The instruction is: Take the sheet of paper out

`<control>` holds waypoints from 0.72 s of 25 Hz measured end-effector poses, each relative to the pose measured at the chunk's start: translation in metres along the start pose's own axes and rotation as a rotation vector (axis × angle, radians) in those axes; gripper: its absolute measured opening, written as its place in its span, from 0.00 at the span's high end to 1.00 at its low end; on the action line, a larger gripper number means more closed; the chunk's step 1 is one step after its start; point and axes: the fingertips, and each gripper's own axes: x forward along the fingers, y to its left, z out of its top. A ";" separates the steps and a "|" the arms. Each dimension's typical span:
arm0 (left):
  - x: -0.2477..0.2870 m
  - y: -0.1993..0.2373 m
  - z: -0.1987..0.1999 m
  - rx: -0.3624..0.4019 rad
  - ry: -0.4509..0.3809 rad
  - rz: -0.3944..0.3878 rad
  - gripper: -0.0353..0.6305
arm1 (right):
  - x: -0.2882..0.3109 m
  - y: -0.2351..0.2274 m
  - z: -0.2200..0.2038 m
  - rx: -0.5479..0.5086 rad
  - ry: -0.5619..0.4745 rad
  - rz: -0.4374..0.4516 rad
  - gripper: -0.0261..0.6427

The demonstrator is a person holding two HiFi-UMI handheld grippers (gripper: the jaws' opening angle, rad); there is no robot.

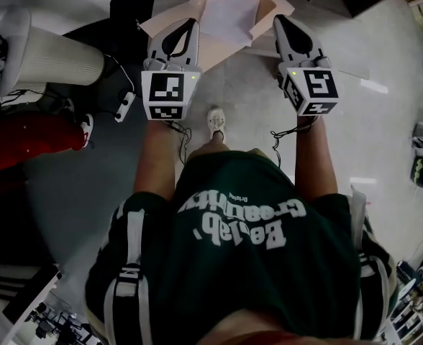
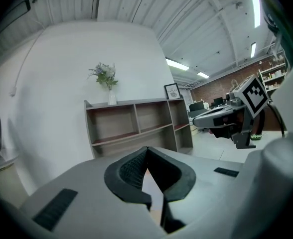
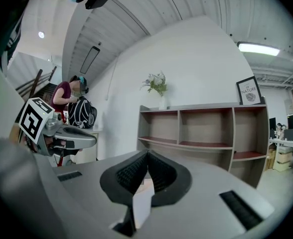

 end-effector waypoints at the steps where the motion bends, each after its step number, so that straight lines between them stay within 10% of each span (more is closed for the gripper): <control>1: -0.002 -0.011 0.003 0.006 0.001 -0.022 0.92 | -0.014 -0.004 0.000 0.008 0.000 -0.022 0.91; 18: -0.011 -0.010 0.015 0.078 -0.068 -0.146 0.92 | -0.033 0.013 0.010 0.018 -0.055 -0.138 0.91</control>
